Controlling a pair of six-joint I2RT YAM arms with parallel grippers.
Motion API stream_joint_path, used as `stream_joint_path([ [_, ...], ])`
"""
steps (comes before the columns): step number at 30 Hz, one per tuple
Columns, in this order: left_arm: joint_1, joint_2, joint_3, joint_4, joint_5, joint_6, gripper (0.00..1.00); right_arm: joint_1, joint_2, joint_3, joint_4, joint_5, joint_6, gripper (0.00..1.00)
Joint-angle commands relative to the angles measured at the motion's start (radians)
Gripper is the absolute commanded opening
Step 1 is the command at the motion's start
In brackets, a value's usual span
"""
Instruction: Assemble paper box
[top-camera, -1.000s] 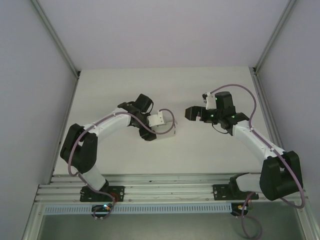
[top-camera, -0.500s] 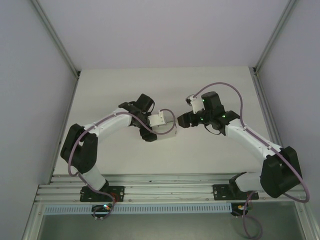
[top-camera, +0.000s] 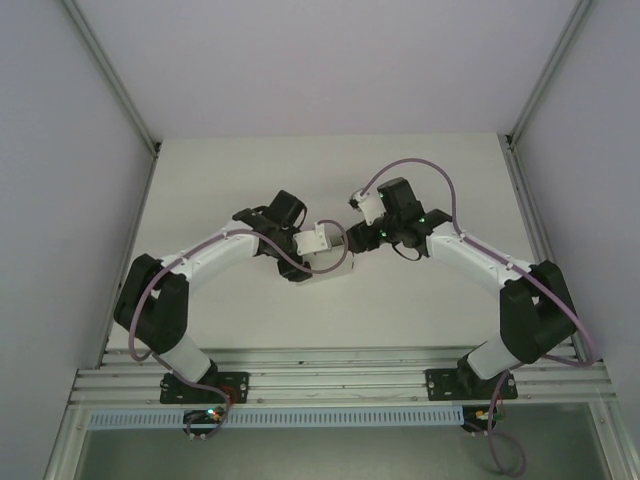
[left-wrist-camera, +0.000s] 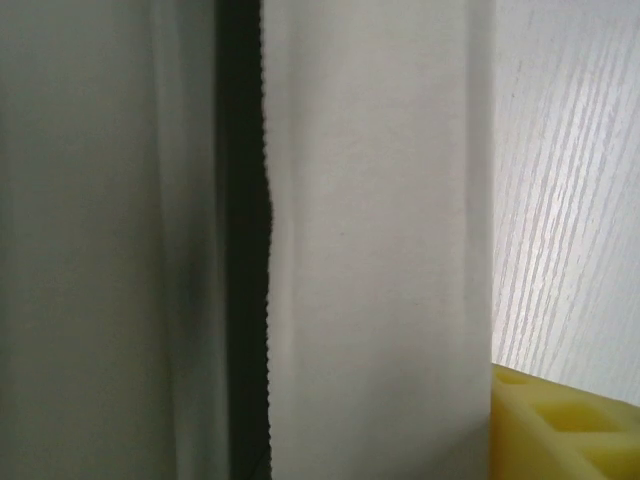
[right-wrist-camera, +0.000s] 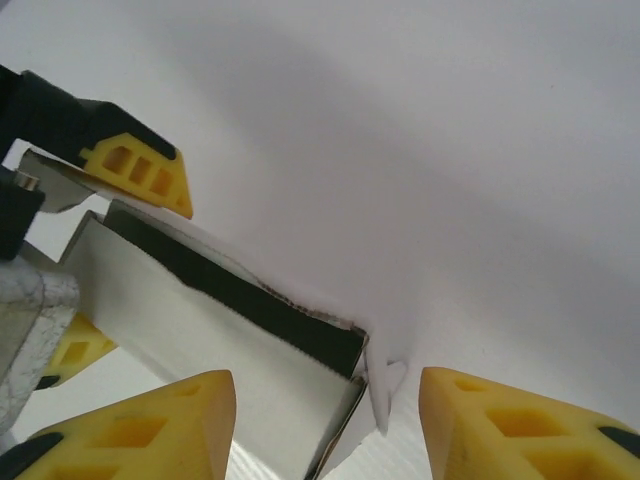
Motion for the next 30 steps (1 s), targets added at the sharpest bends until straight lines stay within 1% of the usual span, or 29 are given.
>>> stream_joint_path([
  [1, -0.011, 0.011, -0.001, 0.01, -0.013, -0.017, 0.57, 0.003, -0.002, 0.022, -0.008, 0.065, 0.001, 0.49],
  [6, -0.022, 0.021, -0.005, 0.027, -0.043, -0.018, 0.56, 0.004, -0.044, -0.012, -0.011, 0.064, -0.024, 0.49],
  [9, -0.024, 0.021, -0.002, 0.032, -0.043, -0.016, 0.56, 0.004, -0.037, -0.016, -0.036, 0.066, -0.035, 0.46],
  [10, -0.023, 0.022, -0.002, 0.034, -0.044, -0.017, 0.55, 0.005, -0.035, -0.019, -0.037, 0.064, -0.036, 0.45],
  [11, -0.025, 0.024, -0.003, 0.035, -0.045, -0.014, 0.55, 0.003, -0.029, -0.022, -0.035, 0.067, -0.035, 0.4],
  [14, -0.026, 0.026, 0.0, 0.036, -0.056, -0.013, 0.53, 0.005, -0.025, -0.019, -0.027, 0.058, -0.037, 0.34],
  [17, -0.029, 0.026, 0.002, 0.033, -0.058, -0.014, 0.53, 0.004, -0.012, -0.001, -0.041, 0.04, -0.044, 0.37],
  [24, -0.033, 0.021, 0.002, 0.032, -0.051, -0.006, 0.53, 0.004, 0.02, 0.022, -0.041, 0.057, -0.047, 0.35],
  [27, -0.034, 0.021, 0.001, 0.036, -0.049, -0.003, 0.53, 0.004, 0.03, 0.023, -0.031, 0.051, -0.041, 0.31],
  [30, -0.033, 0.02, -0.001, 0.042, -0.043, -0.003, 0.53, 0.003, 0.031, 0.023, -0.026, 0.042, -0.032, 0.21],
])
